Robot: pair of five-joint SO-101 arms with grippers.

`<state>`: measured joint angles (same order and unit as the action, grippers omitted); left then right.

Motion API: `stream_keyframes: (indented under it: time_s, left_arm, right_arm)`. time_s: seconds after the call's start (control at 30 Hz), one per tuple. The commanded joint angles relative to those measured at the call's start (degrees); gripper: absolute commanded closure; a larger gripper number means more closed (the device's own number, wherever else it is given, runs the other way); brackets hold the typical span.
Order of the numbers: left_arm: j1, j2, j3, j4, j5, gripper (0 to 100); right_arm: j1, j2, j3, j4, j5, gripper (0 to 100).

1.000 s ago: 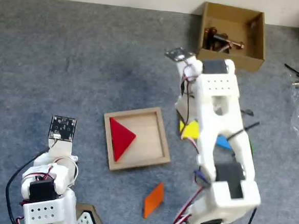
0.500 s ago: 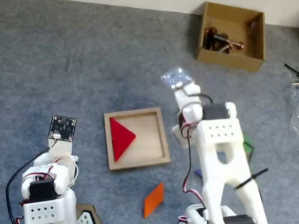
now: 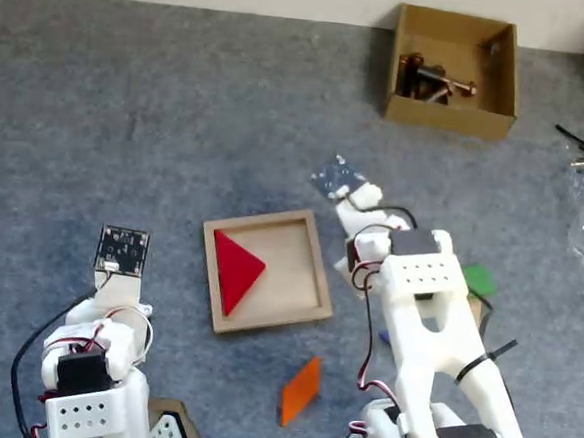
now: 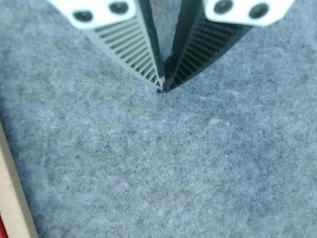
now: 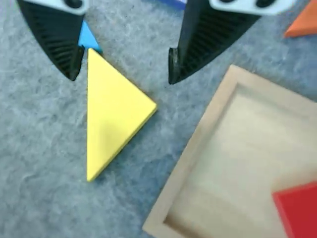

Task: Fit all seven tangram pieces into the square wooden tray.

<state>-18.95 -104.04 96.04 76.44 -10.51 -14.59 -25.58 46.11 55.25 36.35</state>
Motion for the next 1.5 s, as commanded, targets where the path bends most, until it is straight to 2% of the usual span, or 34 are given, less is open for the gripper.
stream_keyframes:
  time_s: [0.0, 0.17, 0.37, 0.9, 1.47]
  left_arm:
    - [-0.7, -0.3, 1.1, 0.2, 0.2, 99]
    - [-0.7, -0.3, 1.1, 0.2, 0.2, 99]
    - [-0.7, -0.3, 1.1, 0.2, 0.2, 99]
    - [-0.7, -0.3, 1.1, 0.2, 0.2, 99]
    - [-0.7, -0.3, 1.1, 0.2, 0.2, 99]
  right_arm:
    - [1.6, -2.2, 0.5, -4.1, 1.3, 73.5]
    - [1.6, -0.6, 0.6, -5.1, 1.0, 73.3]
    - [2.1, 8.0, -0.2, -5.2, 0.9, 67.6]
    - [2.2, 17.5, -2.9, -12.3, 0.9, 67.6]
    - [2.0, 18.9, -5.3, -14.0, 0.8, 67.6]
